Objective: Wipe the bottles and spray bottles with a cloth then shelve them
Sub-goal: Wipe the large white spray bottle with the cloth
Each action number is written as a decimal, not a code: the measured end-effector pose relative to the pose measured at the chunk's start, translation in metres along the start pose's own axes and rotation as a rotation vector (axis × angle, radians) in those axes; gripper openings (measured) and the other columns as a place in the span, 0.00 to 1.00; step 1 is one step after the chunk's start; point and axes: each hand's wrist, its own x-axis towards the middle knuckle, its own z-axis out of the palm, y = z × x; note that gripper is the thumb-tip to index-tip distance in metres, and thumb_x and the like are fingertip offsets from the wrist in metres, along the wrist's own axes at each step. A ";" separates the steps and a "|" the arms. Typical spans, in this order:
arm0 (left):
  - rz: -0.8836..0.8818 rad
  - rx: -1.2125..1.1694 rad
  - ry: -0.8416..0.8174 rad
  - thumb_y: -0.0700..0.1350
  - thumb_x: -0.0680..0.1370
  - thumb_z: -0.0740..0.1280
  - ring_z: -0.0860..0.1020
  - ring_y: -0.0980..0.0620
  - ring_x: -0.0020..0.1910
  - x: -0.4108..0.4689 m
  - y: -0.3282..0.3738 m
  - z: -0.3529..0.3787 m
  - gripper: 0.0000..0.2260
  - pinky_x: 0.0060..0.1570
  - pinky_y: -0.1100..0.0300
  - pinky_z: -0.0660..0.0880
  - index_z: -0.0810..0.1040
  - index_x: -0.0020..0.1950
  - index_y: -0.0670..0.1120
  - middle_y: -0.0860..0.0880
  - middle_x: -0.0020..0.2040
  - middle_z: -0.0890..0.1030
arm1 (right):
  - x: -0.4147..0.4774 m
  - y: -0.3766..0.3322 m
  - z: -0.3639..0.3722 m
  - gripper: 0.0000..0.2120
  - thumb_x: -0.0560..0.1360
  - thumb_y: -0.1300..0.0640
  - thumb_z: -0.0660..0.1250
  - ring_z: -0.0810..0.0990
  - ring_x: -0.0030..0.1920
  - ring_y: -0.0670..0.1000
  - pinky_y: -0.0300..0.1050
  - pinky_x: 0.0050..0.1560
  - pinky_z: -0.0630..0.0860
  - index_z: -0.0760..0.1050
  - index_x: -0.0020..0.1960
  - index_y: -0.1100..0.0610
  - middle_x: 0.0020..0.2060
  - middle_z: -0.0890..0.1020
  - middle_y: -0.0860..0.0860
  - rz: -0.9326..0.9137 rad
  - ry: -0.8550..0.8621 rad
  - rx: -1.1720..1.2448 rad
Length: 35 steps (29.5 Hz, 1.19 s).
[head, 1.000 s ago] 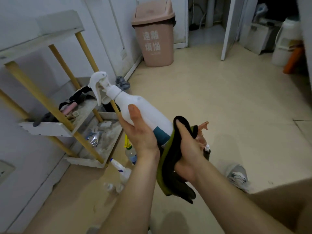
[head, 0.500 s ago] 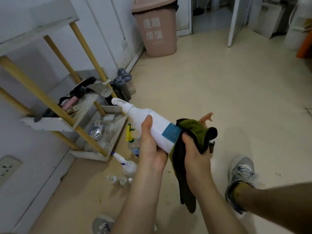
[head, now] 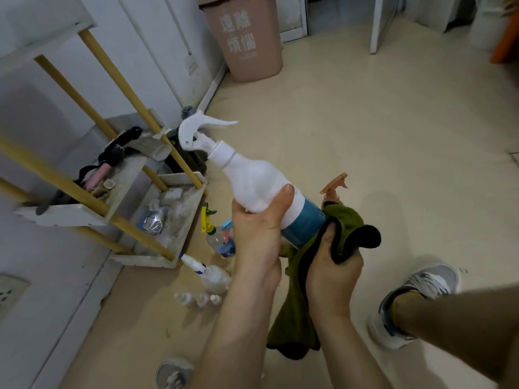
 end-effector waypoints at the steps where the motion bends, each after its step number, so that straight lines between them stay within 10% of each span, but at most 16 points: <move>1: 0.020 -0.002 -0.010 0.44 0.62 0.79 0.81 0.48 0.58 0.002 -0.002 0.003 0.32 0.56 0.51 0.79 0.75 0.65 0.48 0.48 0.57 0.83 | 0.003 0.002 -0.001 0.05 0.80 0.51 0.62 0.81 0.45 0.36 0.30 0.44 0.76 0.75 0.47 0.45 0.43 0.81 0.41 0.018 0.027 -0.013; 4: -0.053 -0.071 -0.070 0.40 0.64 0.78 0.81 0.45 0.58 0.015 -0.011 0.009 0.32 0.55 0.51 0.80 0.74 0.67 0.44 0.44 0.59 0.82 | 0.026 0.009 -0.011 0.05 0.79 0.48 0.65 0.82 0.50 0.47 0.47 0.55 0.78 0.77 0.51 0.48 0.47 0.83 0.48 0.340 0.123 0.068; 8: -0.349 -0.209 -0.116 0.46 0.67 0.75 0.83 0.44 0.53 0.019 -0.030 0.001 0.26 0.47 0.51 0.82 0.75 0.64 0.43 0.41 0.56 0.83 | 0.043 0.009 -0.021 0.19 0.78 0.46 0.61 0.82 0.53 0.60 0.57 0.54 0.79 0.78 0.61 0.56 0.53 0.84 0.59 0.629 -0.151 0.364; 18: -0.272 0.361 -0.083 0.47 0.72 0.75 0.80 0.50 0.56 0.053 -0.073 0.007 0.20 0.55 0.49 0.80 0.74 0.62 0.50 0.49 0.57 0.81 | 0.079 0.038 -0.041 0.08 0.81 0.54 0.61 0.82 0.41 0.53 0.37 0.29 0.73 0.77 0.46 0.55 0.41 0.81 0.52 0.323 0.126 -0.227; 23: -0.144 0.681 -0.184 0.44 0.67 0.79 0.76 0.59 0.50 0.071 -0.118 0.014 0.24 0.47 0.62 0.74 0.69 0.53 0.59 0.60 0.51 0.75 | 0.098 0.065 -0.072 0.14 0.80 0.57 0.63 0.75 0.36 0.53 0.43 0.38 0.67 0.72 0.36 0.56 0.32 0.76 0.51 0.398 0.426 -0.325; 29: -0.229 0.917 -0.311 0.50 0.59 0.79 0.79 0.53 0.51 0.095 -0.197 0.033 0.32 0.48 0.47 0.81 0.72 0.60 0.58 0.54 0.53 0.79 | 0.108 0.078 -0.082 0.11 0.79 0.57 0.65 0.78 0.37 0.51 0.47 0.46 0.74 0.72 0.38 0.51 0.35 0.78 0.50 0.547 0.587 -0.182; 35: -0.200 1.047 -0.455 0.49 0.67 0.77 0.78 0.53 0.52 0.102 -0.267 0.050 0.27 0.46 0.60 0.73 0.72 0.64 0.55 0.56 0.54 0.79 | 0.125 0.091 -0.086 0.14 0.77 0.62 0.65 0.76 0.42 0.46 0.49 0.52 0.74 0.70 0.41 0.44 0.41 0.77 0.45 0.644 0.623 -0.008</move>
